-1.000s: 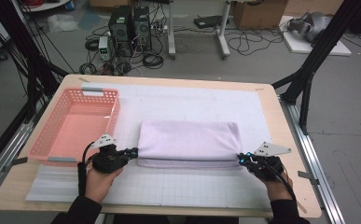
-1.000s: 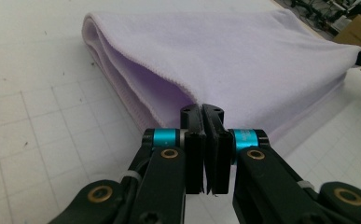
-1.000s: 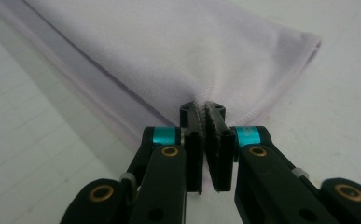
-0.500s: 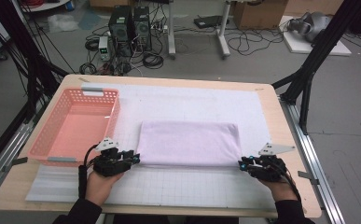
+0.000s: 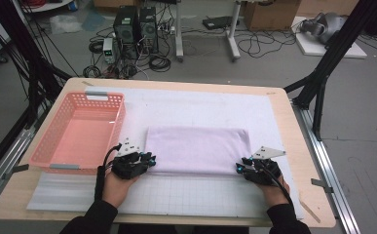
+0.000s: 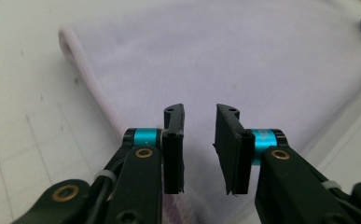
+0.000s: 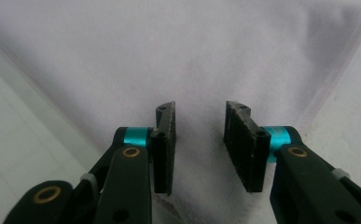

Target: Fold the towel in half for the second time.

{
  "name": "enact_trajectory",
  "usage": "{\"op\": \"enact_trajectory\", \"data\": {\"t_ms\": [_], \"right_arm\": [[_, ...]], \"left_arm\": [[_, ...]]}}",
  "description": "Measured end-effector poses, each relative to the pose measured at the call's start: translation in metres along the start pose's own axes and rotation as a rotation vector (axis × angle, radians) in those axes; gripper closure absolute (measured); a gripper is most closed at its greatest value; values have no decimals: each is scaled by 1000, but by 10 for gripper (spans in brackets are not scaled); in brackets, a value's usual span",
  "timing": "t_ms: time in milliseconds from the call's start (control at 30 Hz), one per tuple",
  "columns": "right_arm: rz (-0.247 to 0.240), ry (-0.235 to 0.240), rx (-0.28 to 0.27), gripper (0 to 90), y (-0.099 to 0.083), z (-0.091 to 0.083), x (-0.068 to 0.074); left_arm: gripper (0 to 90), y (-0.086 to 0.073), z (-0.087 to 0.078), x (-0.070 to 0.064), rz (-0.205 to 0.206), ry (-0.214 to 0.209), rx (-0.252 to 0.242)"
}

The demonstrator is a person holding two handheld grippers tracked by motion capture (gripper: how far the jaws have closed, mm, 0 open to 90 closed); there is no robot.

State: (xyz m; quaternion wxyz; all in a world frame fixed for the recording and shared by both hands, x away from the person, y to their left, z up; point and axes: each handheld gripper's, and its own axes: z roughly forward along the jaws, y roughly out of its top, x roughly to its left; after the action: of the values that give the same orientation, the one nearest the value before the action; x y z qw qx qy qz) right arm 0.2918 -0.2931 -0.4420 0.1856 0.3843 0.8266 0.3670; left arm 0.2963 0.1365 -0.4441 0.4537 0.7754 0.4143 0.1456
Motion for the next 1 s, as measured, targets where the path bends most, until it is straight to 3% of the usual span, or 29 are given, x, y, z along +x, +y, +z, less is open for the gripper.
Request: {"op": "enact_trajectory", "data": {"t_ms": [133,300,367,400,467,533,600,667,733,833,867,933,967,1000], "right_arm": [[27,28,10,627,-5,-5,-5],[63,62,15,630,-15,-15,-11],[68,78,20,630,-15,-17,-13],[76,82,27,625,-14,-18,-13],[85,83,-1,575,-11,-21,-15],[128,43,-88,508,-8,-25,-20],[217,-39,-163,477,-5,-27,-28],[242,-90,-153,477,-3,-23,-33],[252,-115,-105,483,-2,-11,-37],[275,-112,-30,522,-3,7,-38],[287,-110,-31,541,-4,9,-36],[282,-79,-30,693,-3,8,-34],[271,-85,-25,771,-4,7,-32],[290,-66,-27,805,-4,6,-33]], "left_arm": [[740,-5,0,0,10,2,29],[744,-11,-11,-3,14,9,56],[754,-9,-17,-6,2,52,68],[752,-8,-20,-7,1,87,64],[710,-4,-25,-5,-21,102,-4],[648,0,-25,-2,-45,108,-57],[556,4,-21,3,-67,121,-62],[514,5,-15,8,-97,127,-53],[501,5,-11,12,-109,154,-43],[486,3,-2,18,-152,147,-6],[488,1,1,18,-154,137,17],[527,-2,5,17,-140,120,33],[542,-3,4,17,-132,121,28],[577,-3,4,17,-136,111,29]]}}
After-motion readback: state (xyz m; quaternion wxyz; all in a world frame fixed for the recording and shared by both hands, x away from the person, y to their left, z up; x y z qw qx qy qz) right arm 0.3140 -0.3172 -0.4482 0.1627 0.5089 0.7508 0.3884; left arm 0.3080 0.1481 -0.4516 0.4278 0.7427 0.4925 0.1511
